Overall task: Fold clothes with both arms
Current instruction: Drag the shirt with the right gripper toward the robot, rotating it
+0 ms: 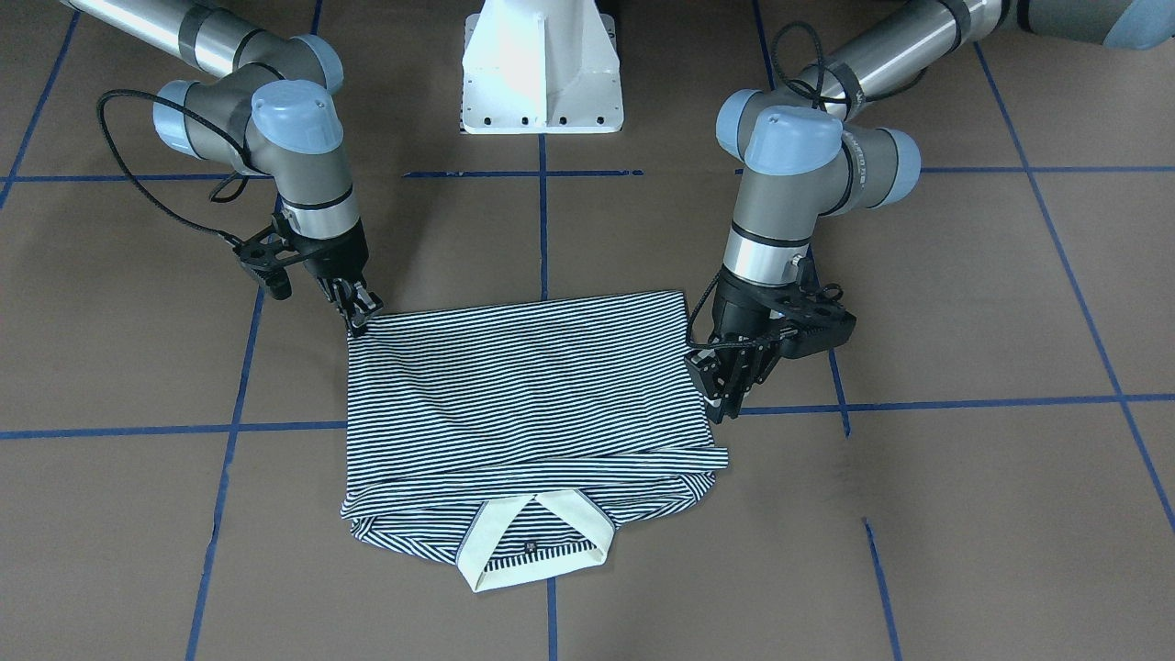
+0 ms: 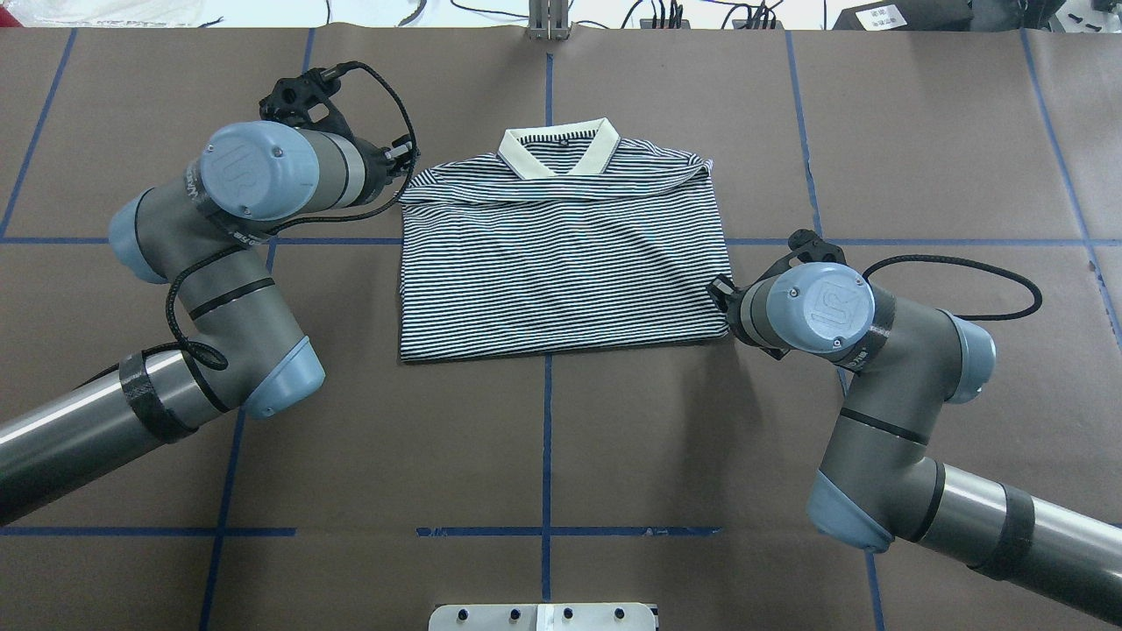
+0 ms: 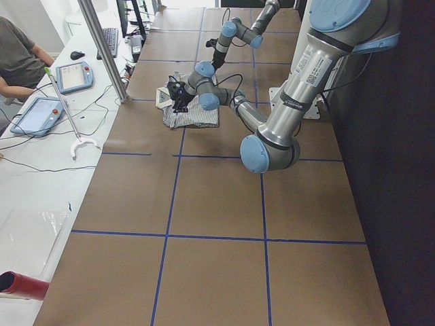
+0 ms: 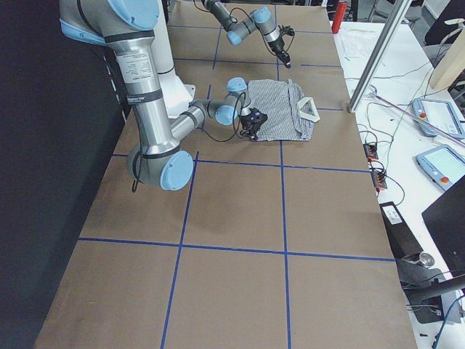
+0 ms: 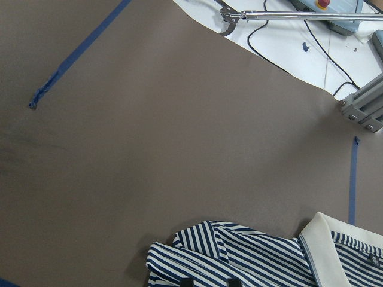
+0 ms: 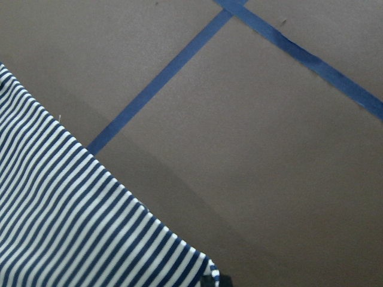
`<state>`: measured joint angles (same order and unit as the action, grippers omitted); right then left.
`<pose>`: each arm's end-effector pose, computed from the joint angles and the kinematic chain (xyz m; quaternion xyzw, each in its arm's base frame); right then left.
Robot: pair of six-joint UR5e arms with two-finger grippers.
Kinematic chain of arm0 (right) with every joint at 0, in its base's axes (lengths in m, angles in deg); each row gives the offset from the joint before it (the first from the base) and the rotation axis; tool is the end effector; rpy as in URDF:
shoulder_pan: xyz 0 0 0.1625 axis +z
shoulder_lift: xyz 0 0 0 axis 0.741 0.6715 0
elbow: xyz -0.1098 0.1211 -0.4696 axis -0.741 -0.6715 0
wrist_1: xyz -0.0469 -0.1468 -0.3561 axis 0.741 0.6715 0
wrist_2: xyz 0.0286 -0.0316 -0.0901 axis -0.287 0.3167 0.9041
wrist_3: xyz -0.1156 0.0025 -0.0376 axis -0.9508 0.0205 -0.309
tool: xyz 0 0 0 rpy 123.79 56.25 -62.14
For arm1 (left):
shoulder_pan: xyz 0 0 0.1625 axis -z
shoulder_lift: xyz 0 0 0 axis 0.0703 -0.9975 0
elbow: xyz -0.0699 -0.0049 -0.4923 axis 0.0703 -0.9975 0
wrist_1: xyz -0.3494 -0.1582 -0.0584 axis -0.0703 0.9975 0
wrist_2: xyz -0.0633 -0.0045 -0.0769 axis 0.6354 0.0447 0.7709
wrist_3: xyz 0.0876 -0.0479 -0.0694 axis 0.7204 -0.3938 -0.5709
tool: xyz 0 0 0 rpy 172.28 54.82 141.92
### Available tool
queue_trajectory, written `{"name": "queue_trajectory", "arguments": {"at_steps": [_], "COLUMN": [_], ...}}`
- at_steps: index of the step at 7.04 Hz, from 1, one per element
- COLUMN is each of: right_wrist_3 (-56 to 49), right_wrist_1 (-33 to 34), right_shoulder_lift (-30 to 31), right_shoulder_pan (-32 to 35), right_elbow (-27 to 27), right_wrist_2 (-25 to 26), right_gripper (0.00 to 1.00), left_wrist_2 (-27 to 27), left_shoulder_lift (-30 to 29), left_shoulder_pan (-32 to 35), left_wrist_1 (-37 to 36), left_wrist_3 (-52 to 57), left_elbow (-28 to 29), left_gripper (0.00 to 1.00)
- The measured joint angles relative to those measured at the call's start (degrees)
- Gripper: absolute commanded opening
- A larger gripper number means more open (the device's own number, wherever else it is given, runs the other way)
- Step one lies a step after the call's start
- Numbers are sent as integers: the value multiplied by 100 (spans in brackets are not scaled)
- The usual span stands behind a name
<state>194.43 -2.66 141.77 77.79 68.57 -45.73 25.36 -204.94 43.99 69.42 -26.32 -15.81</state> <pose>-0.4874 -0.4301 0.4717 -0.0012 -0.3811 0.4235 0.8219 0.4780 -0.5771 0.3640 0.1738 0.4667 -0.3058 0.8114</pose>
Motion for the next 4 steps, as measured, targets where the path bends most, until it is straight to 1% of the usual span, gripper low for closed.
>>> {"name": "queue_trajectory", "arguments": {"at_steps": [1,2,3,4], "right_wrist_3": [29,100,202,317], "right_wrist_1": [1,4,15,40], "right_shoulder_lift": [15,137,424,846], "right_shoulder_pan": [-10,-74,-243,-546], "right_elbow": [90,331,753,1303], "right_wrist_2": [-5,-21,-40,-58], "right_gripper": [0,0,0,0], "left_wrist_2": [2,8,16,22], "left_shoulder_lift": [0,0,0,-1], "left_shoulder_pan": [0,1,1,-2], "left_wrist_1": [0,0,0,2], "left_wrist_3": [0,0,0,0], "left_elbow": [-1,-12,-23,-52], "left_gripper": [31,31,31,31]}}
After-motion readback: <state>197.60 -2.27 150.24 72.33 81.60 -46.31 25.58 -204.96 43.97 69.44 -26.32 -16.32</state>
